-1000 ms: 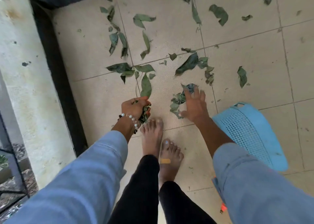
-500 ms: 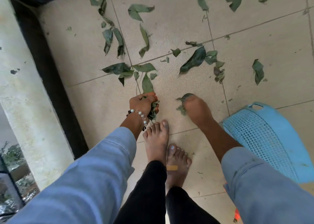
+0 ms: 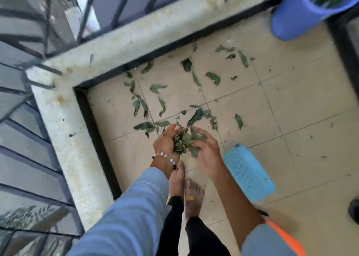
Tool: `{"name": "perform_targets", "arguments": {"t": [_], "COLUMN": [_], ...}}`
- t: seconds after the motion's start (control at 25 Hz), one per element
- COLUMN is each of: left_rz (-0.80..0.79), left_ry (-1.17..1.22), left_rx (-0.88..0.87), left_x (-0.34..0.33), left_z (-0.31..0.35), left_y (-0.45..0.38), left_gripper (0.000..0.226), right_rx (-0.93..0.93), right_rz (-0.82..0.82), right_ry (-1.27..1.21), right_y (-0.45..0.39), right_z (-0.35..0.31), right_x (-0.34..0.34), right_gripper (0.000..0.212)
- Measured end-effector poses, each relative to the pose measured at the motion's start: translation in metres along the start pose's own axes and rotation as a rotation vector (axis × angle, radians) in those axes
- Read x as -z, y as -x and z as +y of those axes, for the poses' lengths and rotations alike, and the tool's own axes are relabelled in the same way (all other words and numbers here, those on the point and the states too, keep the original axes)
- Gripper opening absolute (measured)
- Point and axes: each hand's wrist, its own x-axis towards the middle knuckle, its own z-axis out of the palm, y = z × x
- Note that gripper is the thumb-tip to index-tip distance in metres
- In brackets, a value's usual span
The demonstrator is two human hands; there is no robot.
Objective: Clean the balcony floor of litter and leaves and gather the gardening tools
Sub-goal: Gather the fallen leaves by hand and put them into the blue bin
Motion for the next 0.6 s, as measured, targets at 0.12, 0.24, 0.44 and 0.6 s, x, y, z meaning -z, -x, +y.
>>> {"name": "perform_targets", "arguments": {"t": [0.12, 0.24, 0.44, 0.6], "left_rz": [-0.137, -0.251, -0.409, -0.579], "left_ry": [-0.009, -0.018, 0.010, -0.067], "left_rx": [-0.002, -0.015, -0.049, -0.046], "left_x": [-0.033, -0.059, -0.110, -0.163], "left_z": [0.044, 0.089, 0.127, 0.129], "left_y": [0.097, 0.198, 0.293, 0.335], "left_gripper": [0.023, 0.021, 0.050, 0.052], "right_rx": [0.105, 0.270, 0.395, 0.491], "right_rz": [0.155, 0.331, 0.273, 0.302], "right_ry": [-0.004, 0.102, -0.080, -0.163], "right_y": [0.079, 0.147, 0.215, 0.242], "right_z": [-0.054, -0.115, -0.205, -0.265], "right_x": [-0.056, -0.102, -0.137, -0.124], "right_gripper": [0.036, 0.027, 0.043, 0.036]}}
